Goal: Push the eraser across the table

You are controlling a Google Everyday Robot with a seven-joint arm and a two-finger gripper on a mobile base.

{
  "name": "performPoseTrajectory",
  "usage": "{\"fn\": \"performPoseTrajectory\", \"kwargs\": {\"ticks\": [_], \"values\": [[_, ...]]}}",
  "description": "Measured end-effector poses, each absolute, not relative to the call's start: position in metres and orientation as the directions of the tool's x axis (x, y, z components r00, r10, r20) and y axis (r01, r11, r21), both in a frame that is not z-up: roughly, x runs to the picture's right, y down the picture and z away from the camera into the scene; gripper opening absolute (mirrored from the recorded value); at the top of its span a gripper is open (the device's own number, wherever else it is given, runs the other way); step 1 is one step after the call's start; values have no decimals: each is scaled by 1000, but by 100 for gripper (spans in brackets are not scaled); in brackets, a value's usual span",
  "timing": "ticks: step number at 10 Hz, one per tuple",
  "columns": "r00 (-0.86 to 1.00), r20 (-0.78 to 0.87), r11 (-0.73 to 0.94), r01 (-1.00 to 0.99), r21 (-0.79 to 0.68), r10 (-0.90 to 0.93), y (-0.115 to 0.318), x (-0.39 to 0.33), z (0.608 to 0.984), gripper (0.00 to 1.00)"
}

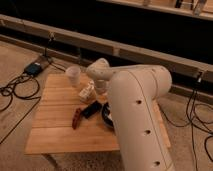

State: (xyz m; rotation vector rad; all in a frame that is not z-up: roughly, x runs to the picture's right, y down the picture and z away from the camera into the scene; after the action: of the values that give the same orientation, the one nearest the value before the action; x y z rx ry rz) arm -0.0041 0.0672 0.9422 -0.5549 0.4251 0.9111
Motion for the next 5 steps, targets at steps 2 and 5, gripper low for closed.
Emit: {"fn": "performPoseTrajectory", "kwargs": {"ticks": [2,5], "values": [[564,-559,494,-820,-289,608,73,-11,936,65],[587,-550,497,-806,-323,594,81,-23,924,65]]}}
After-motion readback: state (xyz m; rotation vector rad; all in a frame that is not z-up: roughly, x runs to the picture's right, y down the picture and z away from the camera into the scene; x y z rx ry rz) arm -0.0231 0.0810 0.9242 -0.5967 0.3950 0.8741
